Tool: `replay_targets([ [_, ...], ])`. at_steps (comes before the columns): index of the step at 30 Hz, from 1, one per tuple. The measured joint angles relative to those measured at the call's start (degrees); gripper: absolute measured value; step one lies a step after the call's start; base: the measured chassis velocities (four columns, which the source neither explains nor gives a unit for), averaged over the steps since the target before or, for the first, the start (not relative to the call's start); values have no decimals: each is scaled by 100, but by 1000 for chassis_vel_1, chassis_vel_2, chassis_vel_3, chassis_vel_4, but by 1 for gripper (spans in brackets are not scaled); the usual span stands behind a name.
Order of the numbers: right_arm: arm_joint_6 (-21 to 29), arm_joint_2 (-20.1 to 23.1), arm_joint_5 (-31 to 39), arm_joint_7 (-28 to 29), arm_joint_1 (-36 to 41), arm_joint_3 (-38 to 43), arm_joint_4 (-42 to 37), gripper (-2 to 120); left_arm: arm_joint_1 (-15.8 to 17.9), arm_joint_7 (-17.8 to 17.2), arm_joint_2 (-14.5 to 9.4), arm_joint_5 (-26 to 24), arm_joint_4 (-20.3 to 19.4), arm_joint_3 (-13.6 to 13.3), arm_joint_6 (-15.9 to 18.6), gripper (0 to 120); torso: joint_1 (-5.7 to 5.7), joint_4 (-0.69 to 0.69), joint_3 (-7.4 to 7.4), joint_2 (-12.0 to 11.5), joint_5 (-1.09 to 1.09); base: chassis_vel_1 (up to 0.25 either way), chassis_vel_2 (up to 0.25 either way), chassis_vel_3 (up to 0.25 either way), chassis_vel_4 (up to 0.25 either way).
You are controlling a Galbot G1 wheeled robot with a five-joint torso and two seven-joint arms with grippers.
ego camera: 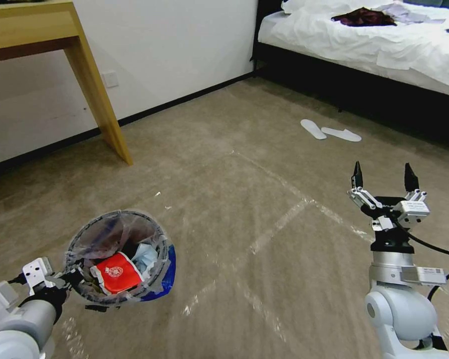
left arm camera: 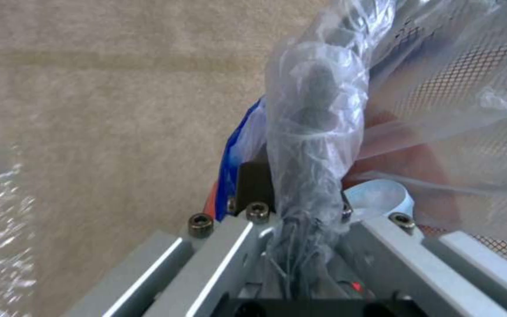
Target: Pick up the trash bin and place the garbage on the floor into it.
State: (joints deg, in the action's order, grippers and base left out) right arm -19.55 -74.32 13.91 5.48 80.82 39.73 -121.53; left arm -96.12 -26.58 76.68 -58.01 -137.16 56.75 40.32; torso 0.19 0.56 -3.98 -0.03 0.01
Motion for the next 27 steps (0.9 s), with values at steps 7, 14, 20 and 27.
replay_targets([
  [7,-19,46,-7,9,-57,0,95,100,44,1,37,26,33,-32,-5,1,0,0,0,0,1,-236,227,242,-241],
  [14,-19,56,-11,11,-119,-69,177,100,69,2,39,29,61,-30,-7,1,0,-1,1,0,-2,-248,244,239,-239],
  [20,-19,73,-43,13,-166,-109,248,100,72,2,45,33,77,-16,-9,1,-1,-1,1,0,1,-247,255,235,-248],
  [27,-19,118,-48,14,-171,-117,258,100,93,3,52,51,92,-16,-15,1,-1,0,1,0,-1,-253,241,242,-224],
])
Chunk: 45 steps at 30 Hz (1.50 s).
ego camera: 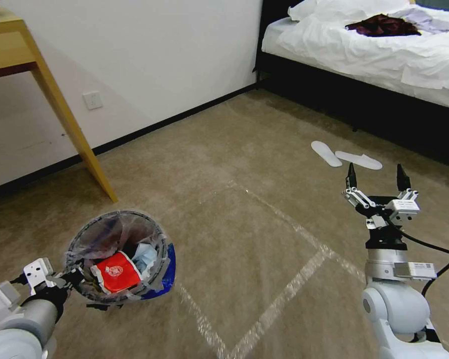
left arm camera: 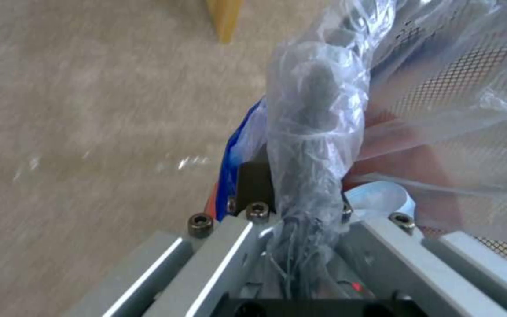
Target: Pick up the trash bin and place the garbage on the floor into it.
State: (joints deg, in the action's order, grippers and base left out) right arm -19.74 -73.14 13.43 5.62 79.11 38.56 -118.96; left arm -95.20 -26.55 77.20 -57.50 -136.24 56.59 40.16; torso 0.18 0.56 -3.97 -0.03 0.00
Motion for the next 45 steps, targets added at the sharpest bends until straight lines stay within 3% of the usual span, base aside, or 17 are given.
replay_targets([
  [45,-30,-59,-154,7,86,-79,81,100,-22,4,-8,-23,-39,1,-8,1,0,0,0,0,-1,-233,237,237,-237],
])
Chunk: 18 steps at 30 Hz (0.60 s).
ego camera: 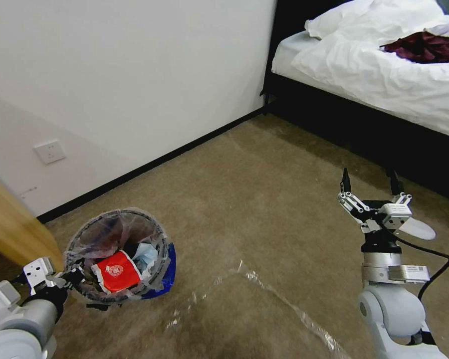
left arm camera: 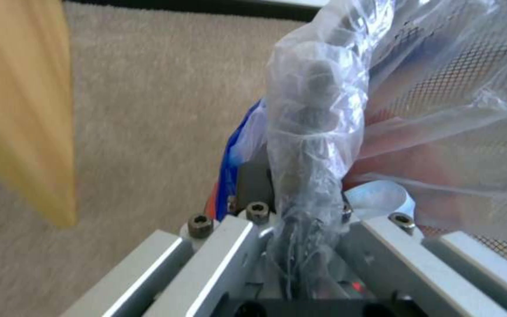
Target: Pick up the trash bin and place the garbage on the floor into it.
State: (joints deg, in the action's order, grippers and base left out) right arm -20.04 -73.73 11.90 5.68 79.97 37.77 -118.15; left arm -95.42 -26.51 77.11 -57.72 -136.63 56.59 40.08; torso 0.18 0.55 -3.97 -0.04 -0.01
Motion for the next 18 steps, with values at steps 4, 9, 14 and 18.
replay_targets([
  [4,0,0,0,0,2,0,1,100,3,0,-1,-1,0,-1,2,1,-1,0,1,0,1,-191,218,192,-215],
  [9,-1,2,-3,2,0,-2,23,100,7,0,4,1,10,-15,2,1,-1,0,0,0,1,-198,194,215,-210],
  [14,6,0,-35,25,3,-15,27,100,8,1,4,2,9,-19,4,1,-1,0,1,1,1,-188,184,186,-187],
  [18,78,0,-90,81,26,-49,16,100,2,1,-10,1,3,-20,6,1,1,-1,-1,0,-1,-164,159,138,-136],
])
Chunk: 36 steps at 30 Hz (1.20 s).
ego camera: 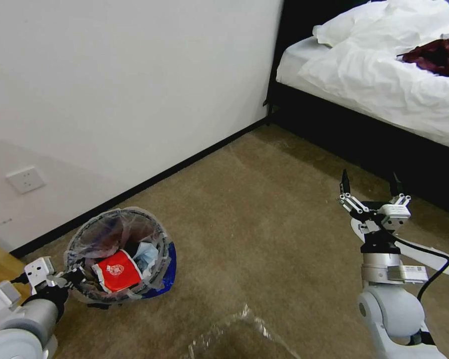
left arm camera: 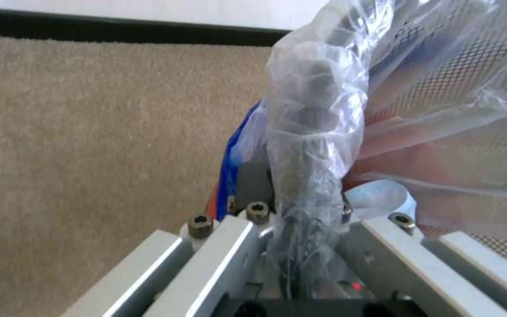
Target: Pick up the trash bin and place the garbage on the floor into it.
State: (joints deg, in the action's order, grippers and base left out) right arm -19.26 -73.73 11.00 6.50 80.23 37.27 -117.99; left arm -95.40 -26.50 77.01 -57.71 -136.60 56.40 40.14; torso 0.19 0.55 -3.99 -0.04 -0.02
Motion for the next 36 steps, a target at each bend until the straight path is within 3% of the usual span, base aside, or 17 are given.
replay_targets([
  [18,590,51,-127,186,321,-67,-238,100,32,16,-97,-47,-37,-44,7,1,-1,0,2,0,1,-15,16,11,-15],
  [28,384,-87,122,41,443,-363,-313,100,41,43,-96,-40,-65,-70,-11,1,-1,0,2,0,1,0,0,0,0],
  [36,239,-283,-83,16,544,-546,-213,100,85,75,-30,10,-79,-145,-16,1,-1,0,1,0,1,0,0,0,0],
])
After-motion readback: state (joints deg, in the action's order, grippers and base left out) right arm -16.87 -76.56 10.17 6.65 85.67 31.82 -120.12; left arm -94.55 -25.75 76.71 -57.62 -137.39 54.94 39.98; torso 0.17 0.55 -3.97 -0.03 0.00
